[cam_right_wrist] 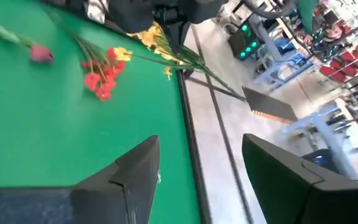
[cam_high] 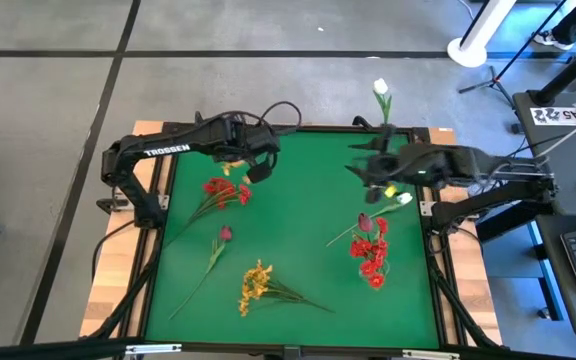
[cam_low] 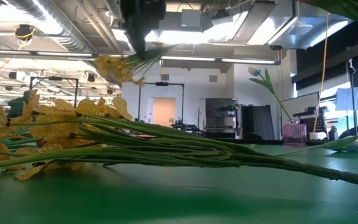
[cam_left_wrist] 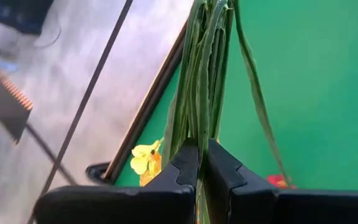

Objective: Sort flowers into vase by color
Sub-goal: Put the top yellow flowers into the purple vase

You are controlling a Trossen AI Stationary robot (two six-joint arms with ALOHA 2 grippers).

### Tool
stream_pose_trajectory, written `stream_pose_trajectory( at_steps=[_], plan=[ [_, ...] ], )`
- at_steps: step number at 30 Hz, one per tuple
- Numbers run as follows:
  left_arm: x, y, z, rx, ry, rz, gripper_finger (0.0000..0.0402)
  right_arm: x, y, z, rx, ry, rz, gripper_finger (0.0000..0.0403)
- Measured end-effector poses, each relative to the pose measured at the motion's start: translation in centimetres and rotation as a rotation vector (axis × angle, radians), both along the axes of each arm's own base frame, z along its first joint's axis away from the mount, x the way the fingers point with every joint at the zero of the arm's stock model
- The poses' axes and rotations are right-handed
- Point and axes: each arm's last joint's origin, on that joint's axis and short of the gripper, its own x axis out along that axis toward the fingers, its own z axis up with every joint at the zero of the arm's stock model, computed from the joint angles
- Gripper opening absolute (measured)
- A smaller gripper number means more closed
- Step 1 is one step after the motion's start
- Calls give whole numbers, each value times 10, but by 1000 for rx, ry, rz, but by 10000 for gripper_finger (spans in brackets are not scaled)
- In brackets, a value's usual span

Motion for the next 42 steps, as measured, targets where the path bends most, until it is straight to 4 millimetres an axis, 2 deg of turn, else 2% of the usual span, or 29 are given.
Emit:
stream_pose_trajectory(
  at_steps=[8, 15, 28, 33, 42],
  plan=[
    [19, -32, 3, -40, -144, -107, 2, 55, 3, -7, -134, 141, 25, 227],
    [28, -50, 6, -39, -222, -164, 1, 78, 2, -20, -240, 188, -23, 227],
    [34, -64, 9, -97, -282, -243, 0, 81, -2, -21, -270, 200, -45, 215],
    [35, -70, 9, -99, -283, -266, 0, 81, -4, -25, -272, 244, -52, 176],
    [35, -74, 9, -100, -282, -275, 0, 81, -4, -28, -264, 259, -40, 73]
  ],
)
